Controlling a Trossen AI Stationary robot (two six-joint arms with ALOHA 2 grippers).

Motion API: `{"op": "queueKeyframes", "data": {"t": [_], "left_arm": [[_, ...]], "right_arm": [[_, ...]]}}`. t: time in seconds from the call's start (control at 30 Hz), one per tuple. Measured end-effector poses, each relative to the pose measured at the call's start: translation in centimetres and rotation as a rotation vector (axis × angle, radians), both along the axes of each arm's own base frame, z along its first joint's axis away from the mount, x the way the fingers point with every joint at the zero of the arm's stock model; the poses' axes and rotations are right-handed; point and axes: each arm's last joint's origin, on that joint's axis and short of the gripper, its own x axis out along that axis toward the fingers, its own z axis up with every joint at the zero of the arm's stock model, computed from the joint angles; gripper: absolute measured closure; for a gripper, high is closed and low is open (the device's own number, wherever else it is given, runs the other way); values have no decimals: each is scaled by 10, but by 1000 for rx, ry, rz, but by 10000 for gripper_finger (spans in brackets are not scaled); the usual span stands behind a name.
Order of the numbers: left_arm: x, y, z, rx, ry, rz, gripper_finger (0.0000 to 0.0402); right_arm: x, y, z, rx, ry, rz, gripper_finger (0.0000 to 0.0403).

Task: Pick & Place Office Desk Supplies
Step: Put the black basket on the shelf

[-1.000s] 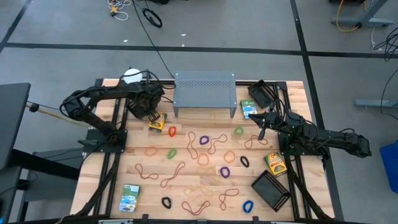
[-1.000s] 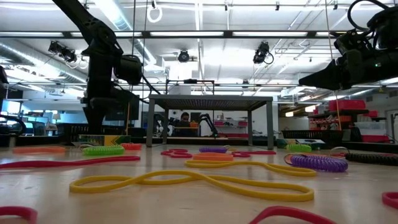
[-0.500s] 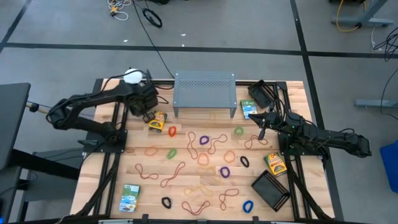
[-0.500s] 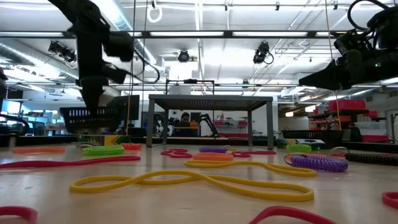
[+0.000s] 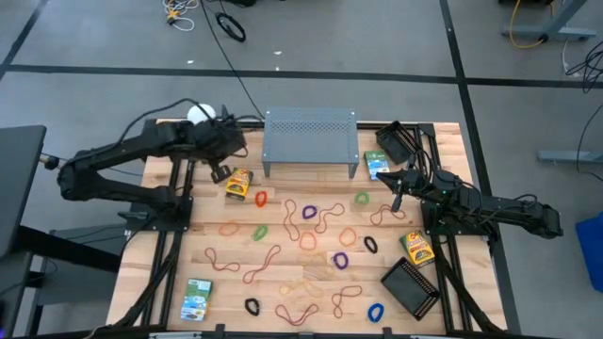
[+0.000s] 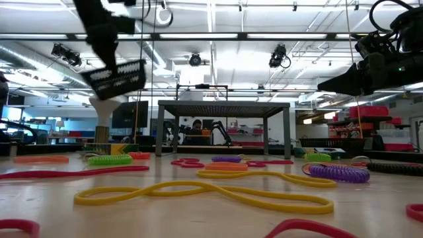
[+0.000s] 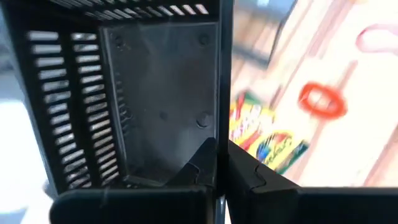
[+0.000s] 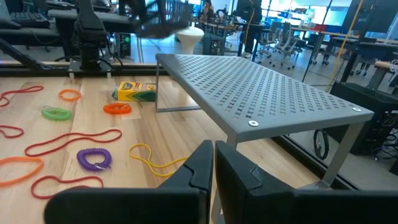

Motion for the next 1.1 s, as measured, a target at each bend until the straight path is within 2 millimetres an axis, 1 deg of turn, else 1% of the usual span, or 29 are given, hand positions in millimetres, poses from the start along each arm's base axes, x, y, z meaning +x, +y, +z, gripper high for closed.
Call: {"op": "queueKeyframes", "data": {"t": [0.07, 0.13, 0.2, 0.27, 0.33, 0.43, 0.57, 0.7, 0.83, 1.1], "left_arm": [[11, 6, 15, 40, 1, -44, 389], [26, 17, 29, 100, 28, -90, 389], [46, 30, 42, 146, 47, -140, 389], [67, 44, 50, 163, 73, -210, 389], [89, 58, 53, 172, 109, -292, 389], [119, 79, 52, 183, 163, -388, 389], [149, 105, 39, 142, 226, -453, 389], [167, 125, 25, 78, 274, -447, 388], [179, 135, 15, 49, 270, -407, 388], [182, 137, 5, -19, 266, -371, 388]], "right_arm": [[0, 0, 0, 0, 0, 0, 375], [0, 0, 0, 0, 0, 0, 375], [0, 0, 0, 0, 0, 0, 375], [0, 0, 0, 0, 0, 0, 375], [0, 0, 0, 0, 0, 0, 375], [0, 0, 0, 0, 0, 0, 375], [0, 0, 0, 0, -1, 0, 375], [0, 0, 0, 0, 0, 0, 375], [0, 0, 0, 0, 0, 0, 375], [0, 0, 0, 0, 0, 0, 375]]}}
